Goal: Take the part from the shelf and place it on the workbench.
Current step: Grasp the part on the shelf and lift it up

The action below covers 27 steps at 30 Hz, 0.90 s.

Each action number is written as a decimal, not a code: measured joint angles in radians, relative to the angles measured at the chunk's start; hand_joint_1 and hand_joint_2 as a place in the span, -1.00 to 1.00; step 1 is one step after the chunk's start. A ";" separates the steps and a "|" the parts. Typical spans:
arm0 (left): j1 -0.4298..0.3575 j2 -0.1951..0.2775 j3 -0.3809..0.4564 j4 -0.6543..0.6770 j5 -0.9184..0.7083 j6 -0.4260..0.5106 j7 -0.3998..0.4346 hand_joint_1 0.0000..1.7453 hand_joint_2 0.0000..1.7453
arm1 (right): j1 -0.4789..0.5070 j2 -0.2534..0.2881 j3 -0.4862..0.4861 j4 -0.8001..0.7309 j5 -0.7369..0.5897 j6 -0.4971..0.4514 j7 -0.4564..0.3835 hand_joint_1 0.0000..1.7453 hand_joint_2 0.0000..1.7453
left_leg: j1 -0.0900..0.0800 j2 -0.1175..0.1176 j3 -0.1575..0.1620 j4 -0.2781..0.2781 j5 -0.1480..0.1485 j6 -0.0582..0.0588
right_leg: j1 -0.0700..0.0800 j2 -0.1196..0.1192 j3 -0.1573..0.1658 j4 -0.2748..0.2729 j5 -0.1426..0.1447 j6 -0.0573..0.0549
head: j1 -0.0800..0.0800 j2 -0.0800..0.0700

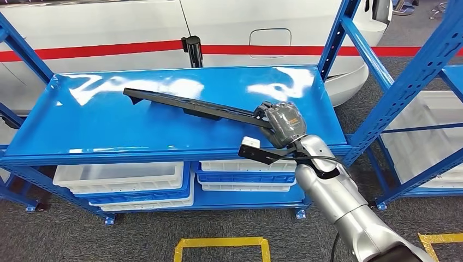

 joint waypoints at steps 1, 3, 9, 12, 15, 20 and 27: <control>0.000 0.001 0.000 0.000 -0.007 -0.012 0.007 -1.00 1.00 | 0.007 -0.006 -0.008 -0.028 -0.001 0.003 0.000 0.96 1.00 | -0.001 0.000 -0.001 0.001 -0.001 0.002 | -0.006 -0.001 0.002 -0.005 0.003 0.004 | 0.000 0.000; 0.000 0.002 -0.002 0.001 -0.023 -0.017 0.020 -1.00 1.00 | 0.016 -0.019 -0.024 -0.070 -0.002 0.011 0.001 0.96 1.00 | 0.001 0.003 0.013 -0.024 0.016 0.019 | -0.009 -0.001 0.009 -0.021 0.011 0.015 | -0.002 0.000; -0.010 0.000 -0.013 0.001 -0.050 0.005 0.045 -1.00 1.00 | 0.040 -0.057 -0.047 -0.112 -0.003 0.022 0.002 0.96 1.00 | 0.016 0.014 0.033 -0.091 0.064 0.055 | -0.013 0.001 -0.104 0.233 -0.099 0.010 | 0.009 0.000; -0.010 -0.002 -0.015 0.001 -0.055 -0.004 0.047 -1.00 1.00 | 0.050 -0.066 -0.053 -0.115 -0.003 0.025 0.003 0.96 1.00 | 0.032 0.013 0.009 -0.057 0.057 0.027 | -0.036 -0.005 -0.043 0.121 -0.058 0.053 | 0.009 0.000; -0.012 0.002 -0.019 0.001 -0.063 -0.002 0.048 -1.00 1.00 | 0.053 -0.066 -0.061 -0.117 -0.004 0.025 0.004 0.96 1.00 | 0.040 0.013 -0.031 0.004 0.037 -0.013 | -0.038 -0.001 0.006 0.030 -0.034 0.055 | 0.009 0.000; -0.008 0.006 -0.026 0.002 -0.073 -0.001 0.041 -1.00 1.00 | 0.069 -0.064 -0.074 -0.126 -0.006 0.019 0.004 0.96 1.00 | 0.051 0.008 -0.065 0.060 -0.007 -0.024 | -0.029 0.006 -0.031 0.057 -0.016 -0.001 | 0.000 0.000; -0.010 0.009 -0.027 0.002 -0.085 -0.002 0.037 -1.00 1.00 | 0.091 -0.068 -0.097 -0.141 -0.002 0.017 0.004 0.96 1.00 | 0.007 -0.006 -0.045 0.224 -0.157 0.042 | 0.016 0.009 -0.091 0.057 0.036 -0.030 | -0.008 0.000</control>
